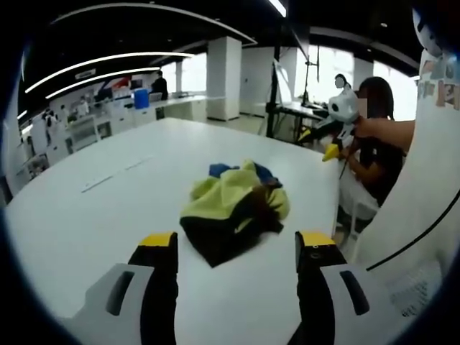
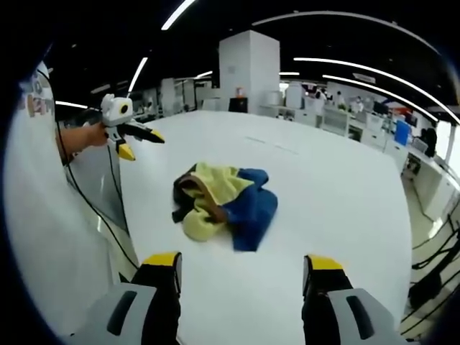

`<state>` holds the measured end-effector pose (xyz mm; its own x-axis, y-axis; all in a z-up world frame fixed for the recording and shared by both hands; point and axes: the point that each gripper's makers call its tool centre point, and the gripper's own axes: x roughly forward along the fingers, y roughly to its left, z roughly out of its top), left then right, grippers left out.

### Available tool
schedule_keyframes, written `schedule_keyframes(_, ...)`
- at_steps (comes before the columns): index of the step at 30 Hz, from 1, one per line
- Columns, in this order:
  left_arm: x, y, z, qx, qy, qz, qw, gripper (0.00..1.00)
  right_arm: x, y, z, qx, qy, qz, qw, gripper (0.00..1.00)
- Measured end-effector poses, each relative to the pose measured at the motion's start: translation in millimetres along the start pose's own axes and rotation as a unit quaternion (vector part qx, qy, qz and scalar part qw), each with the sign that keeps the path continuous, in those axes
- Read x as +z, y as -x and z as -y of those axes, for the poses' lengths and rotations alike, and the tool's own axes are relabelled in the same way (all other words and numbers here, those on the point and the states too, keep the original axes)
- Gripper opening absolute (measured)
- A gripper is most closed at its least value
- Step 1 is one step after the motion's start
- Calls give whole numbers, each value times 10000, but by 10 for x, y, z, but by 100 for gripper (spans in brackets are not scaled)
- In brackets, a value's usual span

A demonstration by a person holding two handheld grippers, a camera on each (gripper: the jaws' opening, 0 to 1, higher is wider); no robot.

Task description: Fold the garment on the visible template until the final outline fits inside the template.

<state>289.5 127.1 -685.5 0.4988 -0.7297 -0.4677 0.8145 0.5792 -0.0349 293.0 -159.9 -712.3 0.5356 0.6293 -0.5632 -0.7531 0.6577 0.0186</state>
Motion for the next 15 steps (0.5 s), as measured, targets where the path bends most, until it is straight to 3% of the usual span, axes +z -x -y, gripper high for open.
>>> schedule_keyframes(2, 16, -2, -42, 109, -67, 23, 9999, 65, 16, -15, -2, 17, 0, 28, 10000, 66)
schedule_keyframes(15, 15, -29, -39, 53, -81, 10, 10000, 63, 61, -81, -14, 107, 127, 70, 9998, 61)
